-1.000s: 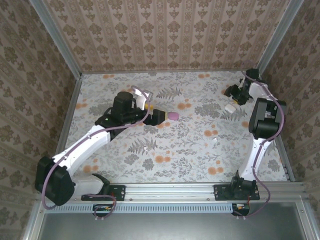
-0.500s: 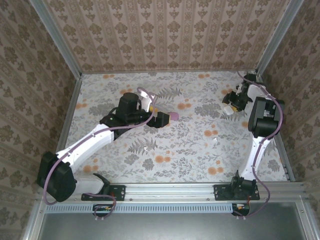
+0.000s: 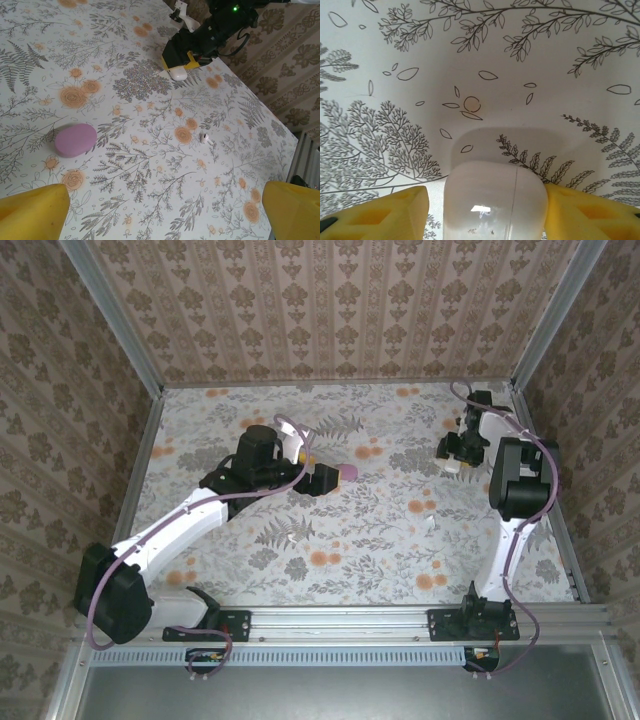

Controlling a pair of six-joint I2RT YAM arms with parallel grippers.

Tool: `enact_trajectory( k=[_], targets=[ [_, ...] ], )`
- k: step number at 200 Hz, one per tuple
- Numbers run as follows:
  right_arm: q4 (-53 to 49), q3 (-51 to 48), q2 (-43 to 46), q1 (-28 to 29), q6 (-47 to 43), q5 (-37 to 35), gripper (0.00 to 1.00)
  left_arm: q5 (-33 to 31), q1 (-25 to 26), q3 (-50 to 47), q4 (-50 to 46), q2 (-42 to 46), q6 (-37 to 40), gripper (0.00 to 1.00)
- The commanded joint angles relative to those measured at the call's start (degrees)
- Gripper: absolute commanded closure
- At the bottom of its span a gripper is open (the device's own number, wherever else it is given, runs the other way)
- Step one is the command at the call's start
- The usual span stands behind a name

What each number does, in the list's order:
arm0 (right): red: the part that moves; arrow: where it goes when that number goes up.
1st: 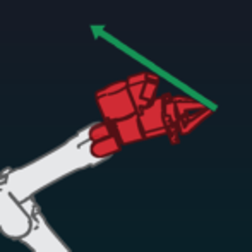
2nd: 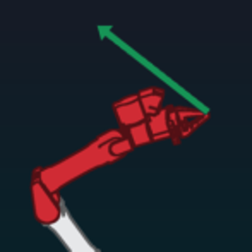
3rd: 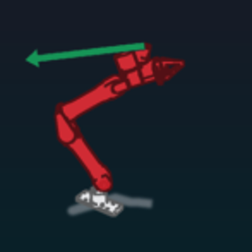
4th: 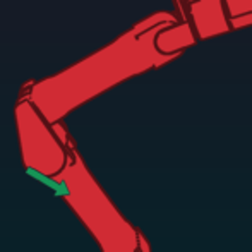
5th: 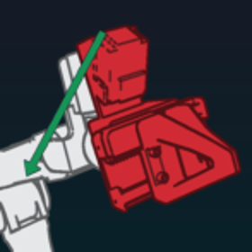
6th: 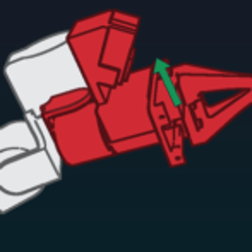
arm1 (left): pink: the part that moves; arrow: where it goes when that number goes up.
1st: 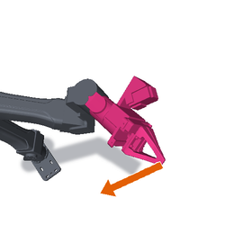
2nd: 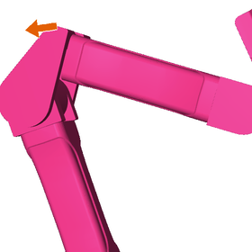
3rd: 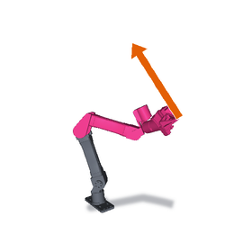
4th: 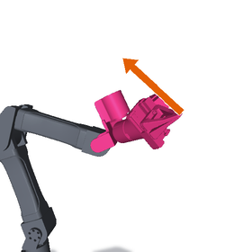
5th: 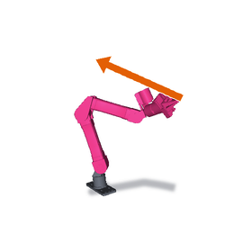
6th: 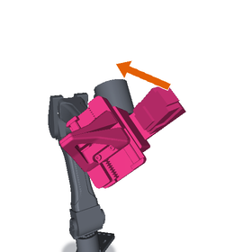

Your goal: Insert wireless bluetooth earbuds into charging case

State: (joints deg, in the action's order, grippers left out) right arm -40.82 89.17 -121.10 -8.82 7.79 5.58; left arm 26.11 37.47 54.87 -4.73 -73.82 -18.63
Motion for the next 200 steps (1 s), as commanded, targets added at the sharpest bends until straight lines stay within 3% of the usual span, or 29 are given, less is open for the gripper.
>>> enact_trajectory(
  k=[1,81,113,148,200],
  targets=[
    [-4.26,0.15,-0.42,1.43,0.42,-6.03,0.39,-0.40,0.23,1.68,-0.89,0.61,0.18,0.00],
    [-4.35,-3.52,2.28,5.14,-0.31,-8.31,0.52,-1.99,0.23,1.19,-0.99,1.64,0.17,0.00],
    [-3.70,-6.62,6.47,8.37,-0.76,-5.68,0.53,-8.41,0.14,0.15,-2.07,3.13,-1.05,0.00],
    [-1.95,-11.93,12.52,19.01,-0.52,-4.19,0.53,-15.35,-3.17,-3.36,-3.50,7.07,-3.69,0.00],
    [1.59,-20.00,17.69,36.37,3.24,-7.75,0.52,-16.70,-13.83,-9.70,-3.81,17.66,-6.53,0.00]
  ],
)
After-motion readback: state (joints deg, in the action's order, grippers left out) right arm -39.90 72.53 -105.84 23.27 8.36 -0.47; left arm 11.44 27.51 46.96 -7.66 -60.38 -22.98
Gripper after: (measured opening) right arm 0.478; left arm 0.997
